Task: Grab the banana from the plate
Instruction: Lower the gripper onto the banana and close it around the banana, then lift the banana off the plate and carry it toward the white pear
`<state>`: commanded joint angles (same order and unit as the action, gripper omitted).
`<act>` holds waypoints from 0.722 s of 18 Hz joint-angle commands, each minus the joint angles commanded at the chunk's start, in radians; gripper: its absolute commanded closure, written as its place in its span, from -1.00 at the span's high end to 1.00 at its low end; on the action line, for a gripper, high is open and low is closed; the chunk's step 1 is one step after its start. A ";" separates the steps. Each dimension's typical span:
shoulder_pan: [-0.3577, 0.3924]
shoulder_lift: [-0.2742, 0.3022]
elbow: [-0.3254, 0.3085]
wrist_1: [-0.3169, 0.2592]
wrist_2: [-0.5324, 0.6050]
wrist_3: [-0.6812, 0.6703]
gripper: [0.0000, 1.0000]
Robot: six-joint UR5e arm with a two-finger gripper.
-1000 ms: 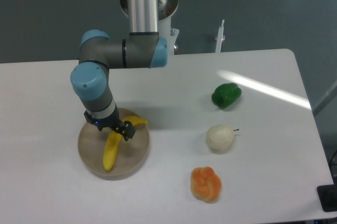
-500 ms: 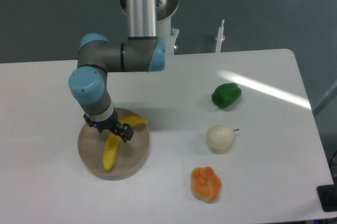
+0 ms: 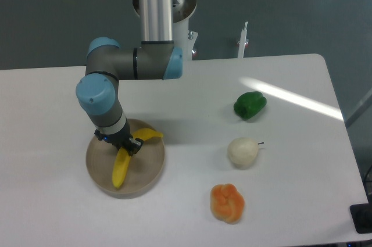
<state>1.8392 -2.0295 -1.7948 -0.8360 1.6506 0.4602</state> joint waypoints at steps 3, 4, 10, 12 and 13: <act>0.005 0.017 0.008 -0.003 0.002 0.003 -0.50; 0.005 0.029 0.014 -0.008 0.008 0.015 -0.50; 0.139 0.130 0.017 -0.018 0.069 0.186 -0.50; 0.191 0.143 0.017 -0.018 0.064 0.222 -0.50; 0.211 0.143 0.017 -0.018 0.064 0.262 -0.50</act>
<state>2.0507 -1.8868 -1.7779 -0.8544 1.7150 0.7221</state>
